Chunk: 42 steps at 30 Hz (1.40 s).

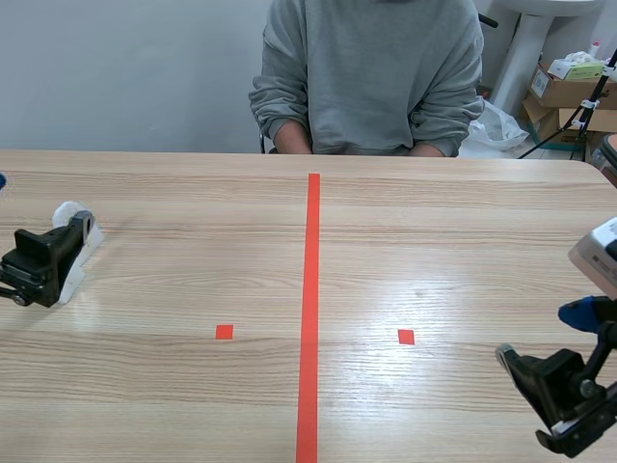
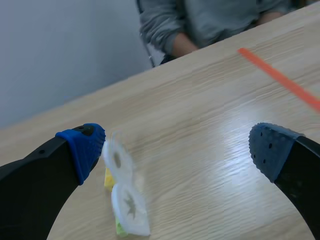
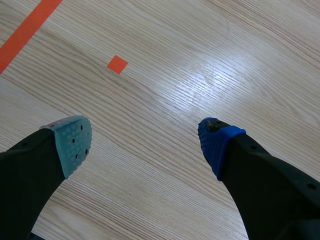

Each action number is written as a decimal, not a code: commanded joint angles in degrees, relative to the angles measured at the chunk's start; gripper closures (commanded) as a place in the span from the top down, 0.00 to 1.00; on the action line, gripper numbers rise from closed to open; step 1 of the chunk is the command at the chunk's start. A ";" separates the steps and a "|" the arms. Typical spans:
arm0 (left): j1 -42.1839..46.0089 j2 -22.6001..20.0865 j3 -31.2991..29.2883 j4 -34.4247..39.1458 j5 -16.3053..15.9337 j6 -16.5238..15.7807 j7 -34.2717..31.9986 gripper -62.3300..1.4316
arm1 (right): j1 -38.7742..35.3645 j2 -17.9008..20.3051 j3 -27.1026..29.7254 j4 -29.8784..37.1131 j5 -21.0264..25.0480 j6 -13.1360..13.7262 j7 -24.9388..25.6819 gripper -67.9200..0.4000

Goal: Do the leaf sorting experiment

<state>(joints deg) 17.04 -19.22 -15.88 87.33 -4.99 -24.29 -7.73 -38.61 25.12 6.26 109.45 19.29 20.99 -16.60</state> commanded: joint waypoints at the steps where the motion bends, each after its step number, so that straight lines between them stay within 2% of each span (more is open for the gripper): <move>1: 3.17 -0.07 1.40 1.81 -0.48 -0.37 -0.20 0.99 | 0.52 0.59 0.48 0.68 0.20 0.00 0.90 0.65; 5: 10.60 -1.14 5.14 9.46 -0.85 -1.18 -0.17 0.99 | 0.52 0.59 0.48 0.68 0.20 0.02 0.87 0.65; 10: 15.96 -3.28 10.51 15.52 -1.97 -1.18 1.62 0.96 | 0.52 0.59 0.48 0.68 0.20 0.02 0.87 0.65; 18: 19.85 -5.62 14.78 21.38 -7.89 -1.66 6.58 0.95 | 0.52 0.59 0.48 0.68 0.39 0.04 1.07 0.65; 20: 20.63 -5.62 14.80 22.73 -8.17 -2.05 7.48 0.95 | 0.52 0.59 0.48 0.68 0.39 0.04 1.07 0.65; 22: 21.29 -5.64 14.80 23.58 -9.20 -2.12 7.69 0.95 | 0.52 0.59 0.48 0.68 0.39 0.04 1.07 0.65; 42: 21.33 -5.73 14.80 23.74 -9.22 -2.45 7.74 0.95 | 0.52 0.57 0.48 0.68 0.39 0.04 1.07 0.65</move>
<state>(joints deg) 38.41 -24.95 -0.82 110.63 -13.74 -26.65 0.86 -38.61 25.12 6.26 109.45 19.31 20.97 -16.58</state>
